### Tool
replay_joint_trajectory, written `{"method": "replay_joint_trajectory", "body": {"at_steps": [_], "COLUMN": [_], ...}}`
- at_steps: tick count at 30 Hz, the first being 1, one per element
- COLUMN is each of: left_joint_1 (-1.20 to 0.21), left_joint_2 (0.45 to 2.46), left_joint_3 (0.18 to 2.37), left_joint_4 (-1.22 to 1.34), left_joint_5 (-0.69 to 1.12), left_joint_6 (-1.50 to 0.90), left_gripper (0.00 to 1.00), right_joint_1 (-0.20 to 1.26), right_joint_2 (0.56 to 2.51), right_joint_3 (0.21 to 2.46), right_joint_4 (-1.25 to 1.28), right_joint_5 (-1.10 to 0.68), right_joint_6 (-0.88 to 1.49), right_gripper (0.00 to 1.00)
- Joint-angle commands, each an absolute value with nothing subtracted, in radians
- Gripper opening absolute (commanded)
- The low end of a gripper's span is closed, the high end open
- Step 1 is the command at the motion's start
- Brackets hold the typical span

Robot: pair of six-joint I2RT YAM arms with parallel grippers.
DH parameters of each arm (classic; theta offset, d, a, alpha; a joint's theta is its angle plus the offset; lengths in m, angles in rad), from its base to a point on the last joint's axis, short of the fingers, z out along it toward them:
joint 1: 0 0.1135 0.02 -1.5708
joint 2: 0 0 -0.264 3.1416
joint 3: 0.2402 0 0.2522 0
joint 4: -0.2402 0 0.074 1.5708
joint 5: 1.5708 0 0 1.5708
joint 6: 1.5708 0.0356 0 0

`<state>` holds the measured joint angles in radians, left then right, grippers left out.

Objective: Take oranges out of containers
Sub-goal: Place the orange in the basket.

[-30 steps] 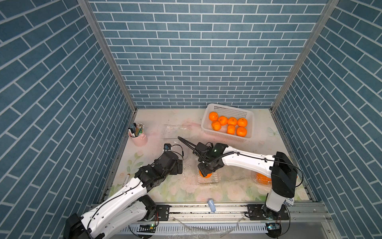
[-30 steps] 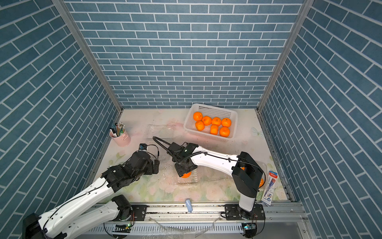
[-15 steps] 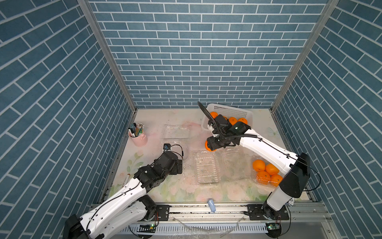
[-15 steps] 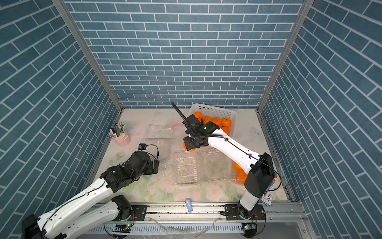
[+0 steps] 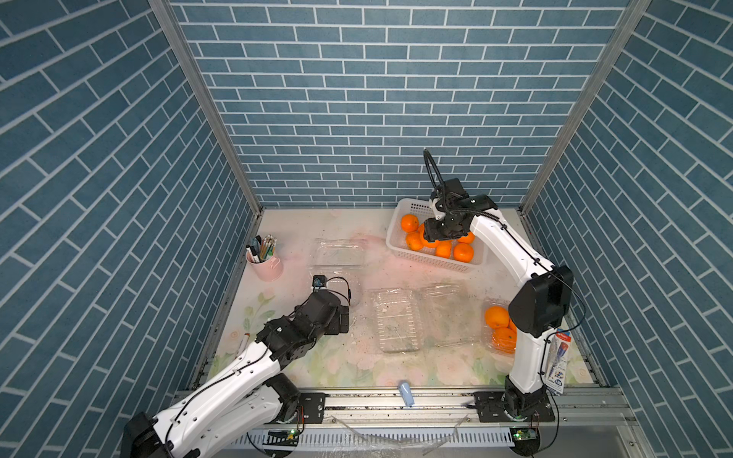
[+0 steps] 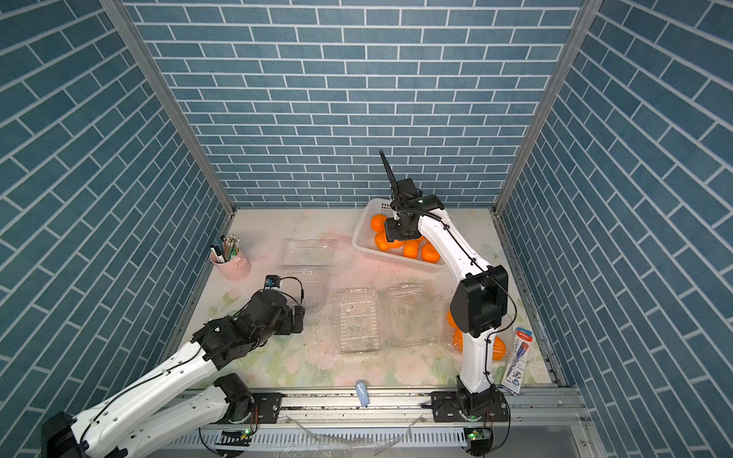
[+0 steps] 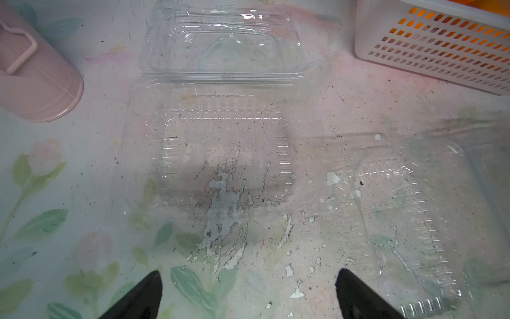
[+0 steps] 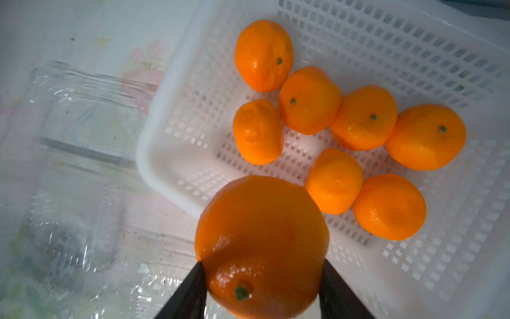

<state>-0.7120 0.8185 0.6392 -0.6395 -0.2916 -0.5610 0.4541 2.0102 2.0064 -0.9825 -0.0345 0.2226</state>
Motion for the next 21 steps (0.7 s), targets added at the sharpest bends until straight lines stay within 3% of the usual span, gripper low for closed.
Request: {"method": "replay_joint_trajectory", "body": {"at_steps": [1,11,21], "left_joint_1": [-0.704,-0.701,-0.701], "left_joint_2": [0.822,0.848,0.852], "left_joint_3": [0.641,0.646,0.653], "left_joint_4": [-0.673,-0.663,-0.663], "left_joint_5": [-0.307,-0.299,-0.293], "left_joint_6": [-0.551,-0.549,-0.553], "left_gripper": [0.99,0.99,0.99], "right_joint_1": [0.426,0.396,0.388], "right_joint_2": [2.077,2.332,2.405], "right_joint_3": [2.100,2.374,2.378], "right_joint_4": [-1.041,-1.148,-1.135], "right_joint_5": [-0.072,-0.120,-0.031], "right_joint_6": [0.173,0.143,0.121], "right_gripper": [0.46,0.46,0.45]}}
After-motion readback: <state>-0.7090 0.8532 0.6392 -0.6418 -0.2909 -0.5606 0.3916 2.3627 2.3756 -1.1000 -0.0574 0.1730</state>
